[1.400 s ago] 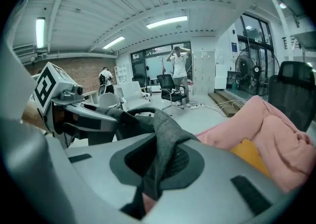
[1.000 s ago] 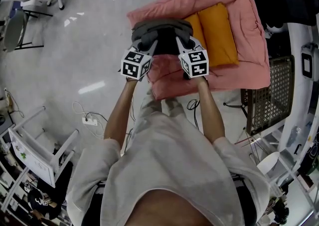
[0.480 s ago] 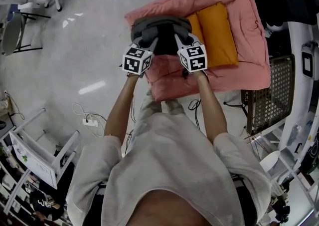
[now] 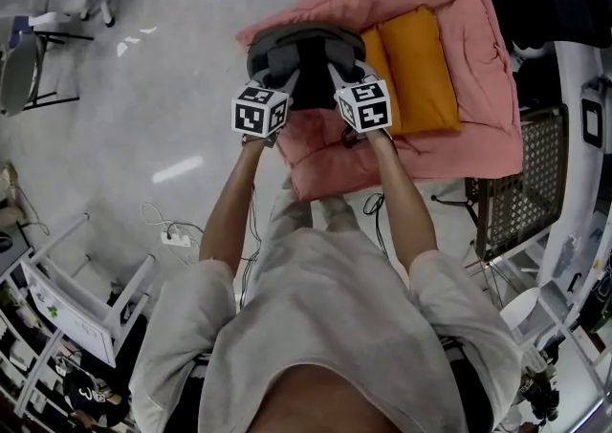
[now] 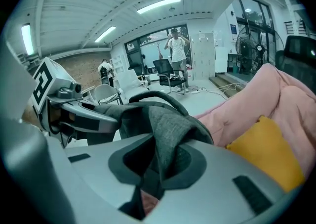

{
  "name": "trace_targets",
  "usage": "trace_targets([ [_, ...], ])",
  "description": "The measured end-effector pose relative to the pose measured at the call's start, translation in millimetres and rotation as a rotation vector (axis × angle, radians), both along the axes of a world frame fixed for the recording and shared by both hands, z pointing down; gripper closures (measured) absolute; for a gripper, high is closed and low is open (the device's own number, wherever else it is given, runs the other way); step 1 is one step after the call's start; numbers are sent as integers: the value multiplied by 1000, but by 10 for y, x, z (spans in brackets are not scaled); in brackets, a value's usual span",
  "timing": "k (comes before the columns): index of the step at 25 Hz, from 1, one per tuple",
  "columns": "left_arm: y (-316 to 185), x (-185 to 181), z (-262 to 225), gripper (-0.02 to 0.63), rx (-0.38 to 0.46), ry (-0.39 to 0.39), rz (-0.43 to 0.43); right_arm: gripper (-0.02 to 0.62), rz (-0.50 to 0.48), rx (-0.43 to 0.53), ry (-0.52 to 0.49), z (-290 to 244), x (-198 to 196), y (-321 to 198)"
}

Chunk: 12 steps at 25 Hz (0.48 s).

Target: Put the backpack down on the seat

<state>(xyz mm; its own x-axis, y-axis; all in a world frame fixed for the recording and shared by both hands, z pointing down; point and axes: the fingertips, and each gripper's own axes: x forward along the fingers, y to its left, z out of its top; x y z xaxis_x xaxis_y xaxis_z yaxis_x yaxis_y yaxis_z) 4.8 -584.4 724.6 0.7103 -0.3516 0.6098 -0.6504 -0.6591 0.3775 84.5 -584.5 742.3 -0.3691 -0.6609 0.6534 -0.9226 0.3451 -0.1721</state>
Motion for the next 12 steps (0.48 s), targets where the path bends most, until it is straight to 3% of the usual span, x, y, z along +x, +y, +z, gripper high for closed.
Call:
trace_targets([
  [8, -174, 32, 207, 550, -64, 2, 1, 532, 12, -63, -11, 281, -27, -156],
  [12, -157, 22, 337, 406, -96, -22, 14, 504, 13, -99, -36, 396, -53, -164],
])
